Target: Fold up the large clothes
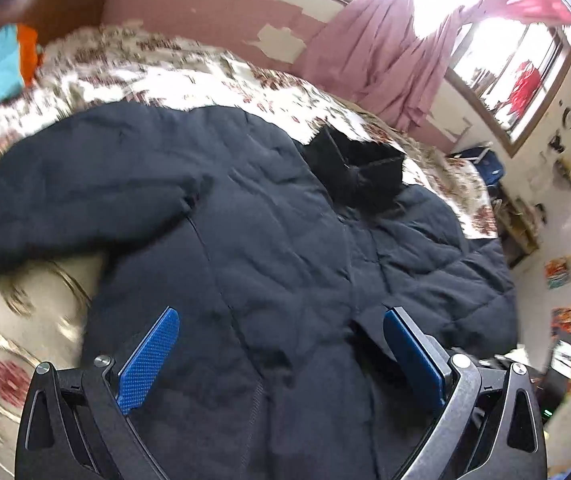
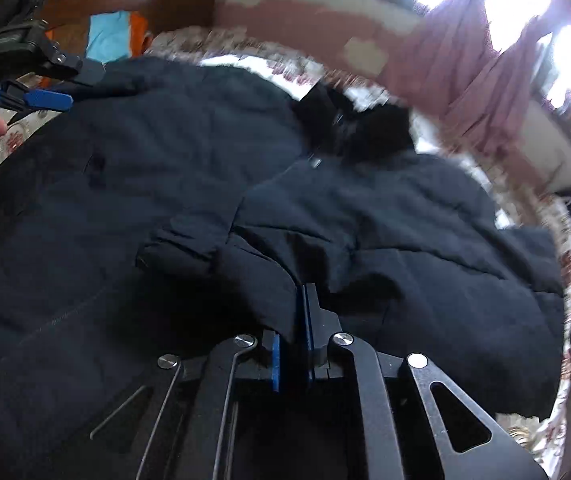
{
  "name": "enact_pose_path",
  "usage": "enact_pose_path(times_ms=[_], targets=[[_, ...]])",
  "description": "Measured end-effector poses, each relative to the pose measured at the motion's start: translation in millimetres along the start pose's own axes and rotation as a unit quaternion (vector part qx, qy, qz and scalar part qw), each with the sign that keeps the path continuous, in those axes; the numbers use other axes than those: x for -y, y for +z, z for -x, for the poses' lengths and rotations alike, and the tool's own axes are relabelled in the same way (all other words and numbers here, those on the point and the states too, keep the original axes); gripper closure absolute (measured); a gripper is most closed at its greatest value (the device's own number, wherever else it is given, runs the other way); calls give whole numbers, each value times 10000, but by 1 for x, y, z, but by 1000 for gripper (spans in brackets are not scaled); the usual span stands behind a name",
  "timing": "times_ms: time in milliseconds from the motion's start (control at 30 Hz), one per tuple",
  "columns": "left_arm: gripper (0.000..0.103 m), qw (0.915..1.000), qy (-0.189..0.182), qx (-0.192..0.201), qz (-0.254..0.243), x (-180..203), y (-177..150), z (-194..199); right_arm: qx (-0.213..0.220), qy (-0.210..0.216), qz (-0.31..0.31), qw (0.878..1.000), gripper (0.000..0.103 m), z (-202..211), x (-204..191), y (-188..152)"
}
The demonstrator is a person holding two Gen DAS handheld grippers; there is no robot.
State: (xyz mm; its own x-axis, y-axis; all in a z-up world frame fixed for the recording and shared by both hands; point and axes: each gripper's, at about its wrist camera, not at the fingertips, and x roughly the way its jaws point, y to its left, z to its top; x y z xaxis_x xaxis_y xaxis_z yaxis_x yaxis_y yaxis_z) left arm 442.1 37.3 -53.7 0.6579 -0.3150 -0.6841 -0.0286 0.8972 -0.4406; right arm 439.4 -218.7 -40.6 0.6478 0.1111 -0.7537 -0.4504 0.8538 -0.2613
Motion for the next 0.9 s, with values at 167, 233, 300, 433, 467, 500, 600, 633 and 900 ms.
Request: enact_pose_path(times_ms=[167,233,300,433,467,500,600,633,900], targets=[[0,9978,-532,-378,77,19,-19,-15,-113,1013,60,9948,9,21,20,-29],[0,9954,-745,-596,98,31,-28,-24,-57,877,252,9958,9,35,22,-38],[0,9914,-997,-828,199,43,-37,-35,9,610,381,9974,9,50,31,-48],[2,9836,-1344,-1164,298,67,-50,-57,338,227,-54,9992,9,68,75,-41],[5,9825,-1393,-1206,278,74,-53,-62,447,119,-316,9984,9,75,87,-42],[10,9816,-1422,-1249,244,79,-54,-65,517,43,-541,9972,9,80,95,-42],[25,9780,-1502,-1437,180,94,-58,-77,778,-73,-1359,9876,9,88,122,-50],[27,9770,-1476,-1529,181,100,-60,-83,841,-74,-1541,9845,9,87,129,-52],[57,9835,-945,-1487,419,110,-67,-101,1365,-103,-2625,9552,9,84,170,-71]])
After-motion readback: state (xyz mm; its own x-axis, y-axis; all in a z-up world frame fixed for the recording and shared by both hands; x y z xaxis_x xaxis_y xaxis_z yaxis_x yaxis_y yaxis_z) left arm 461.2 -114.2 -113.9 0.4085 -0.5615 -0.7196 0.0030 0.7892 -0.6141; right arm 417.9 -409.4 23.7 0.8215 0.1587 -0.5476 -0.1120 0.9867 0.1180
